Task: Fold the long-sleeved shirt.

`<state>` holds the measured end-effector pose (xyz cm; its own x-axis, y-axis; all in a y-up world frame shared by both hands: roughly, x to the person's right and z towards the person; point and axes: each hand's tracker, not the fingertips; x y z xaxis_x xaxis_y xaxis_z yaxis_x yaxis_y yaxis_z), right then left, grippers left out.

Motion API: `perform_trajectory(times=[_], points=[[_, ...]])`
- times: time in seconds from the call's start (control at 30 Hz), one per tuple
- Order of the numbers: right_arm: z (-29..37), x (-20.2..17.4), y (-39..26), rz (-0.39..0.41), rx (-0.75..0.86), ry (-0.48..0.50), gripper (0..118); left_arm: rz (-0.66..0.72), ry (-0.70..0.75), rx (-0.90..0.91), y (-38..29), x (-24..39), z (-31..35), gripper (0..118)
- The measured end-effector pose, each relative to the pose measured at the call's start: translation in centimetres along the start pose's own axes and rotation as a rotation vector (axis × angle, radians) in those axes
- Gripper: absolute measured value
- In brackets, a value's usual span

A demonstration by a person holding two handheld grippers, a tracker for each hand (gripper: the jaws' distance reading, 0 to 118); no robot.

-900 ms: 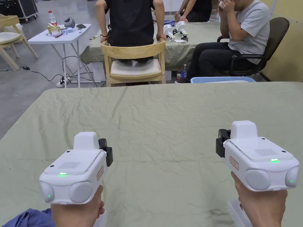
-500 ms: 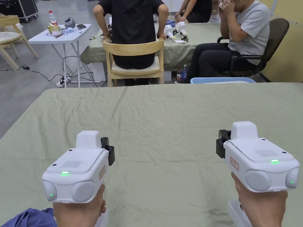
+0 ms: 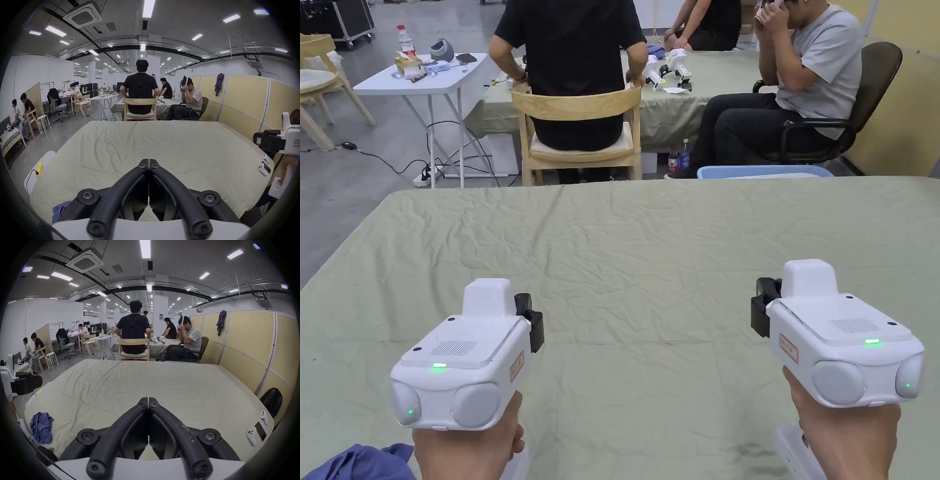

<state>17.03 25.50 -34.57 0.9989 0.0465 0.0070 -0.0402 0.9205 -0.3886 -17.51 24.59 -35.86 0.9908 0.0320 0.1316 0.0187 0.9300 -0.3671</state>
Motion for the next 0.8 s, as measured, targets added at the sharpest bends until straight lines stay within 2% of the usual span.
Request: perform_trajectory(times=[0.8], points=[[-0.05,0.39,-0.06,-0.004,-0.005,-0.009,1,-0.019,-0.017,0.000,-0.21,0.62,-0.16,0]])
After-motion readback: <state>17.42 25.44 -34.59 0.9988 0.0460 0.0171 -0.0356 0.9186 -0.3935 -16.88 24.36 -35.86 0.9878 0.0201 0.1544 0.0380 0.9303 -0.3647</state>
